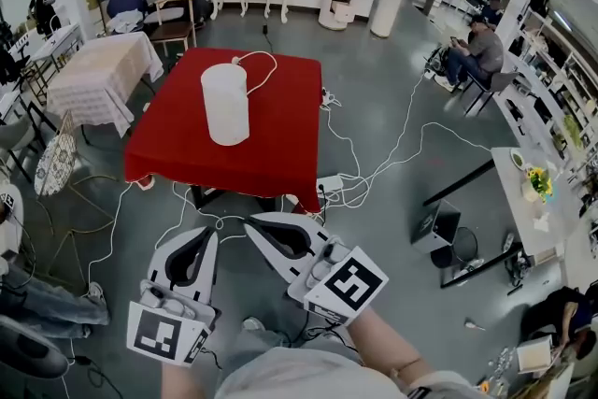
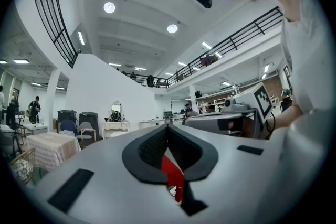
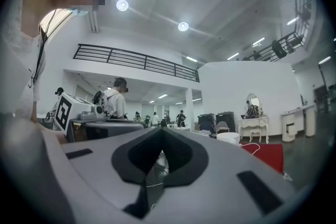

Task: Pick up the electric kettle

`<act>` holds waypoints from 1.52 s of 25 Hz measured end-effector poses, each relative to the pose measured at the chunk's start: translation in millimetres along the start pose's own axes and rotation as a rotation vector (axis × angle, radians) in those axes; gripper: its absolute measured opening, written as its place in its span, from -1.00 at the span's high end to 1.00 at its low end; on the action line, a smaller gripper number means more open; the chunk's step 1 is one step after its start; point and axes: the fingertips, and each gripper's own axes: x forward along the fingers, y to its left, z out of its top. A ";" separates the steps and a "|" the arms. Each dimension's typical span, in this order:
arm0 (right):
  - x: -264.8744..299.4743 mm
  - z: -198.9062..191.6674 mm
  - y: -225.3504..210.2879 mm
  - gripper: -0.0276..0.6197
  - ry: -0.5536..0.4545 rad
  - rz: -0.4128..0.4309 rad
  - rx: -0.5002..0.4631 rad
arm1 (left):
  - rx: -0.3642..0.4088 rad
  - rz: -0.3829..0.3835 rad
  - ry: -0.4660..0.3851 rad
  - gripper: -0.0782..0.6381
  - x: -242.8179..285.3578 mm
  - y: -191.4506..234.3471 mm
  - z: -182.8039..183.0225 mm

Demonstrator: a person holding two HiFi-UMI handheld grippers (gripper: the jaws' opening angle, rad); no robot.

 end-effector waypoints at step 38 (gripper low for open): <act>106.7 -14.5 -163.3 0.90 0.023 -0.111 -0.008 | -0.031 -0.138 0.034 0.75 157.1 120.2 -41.0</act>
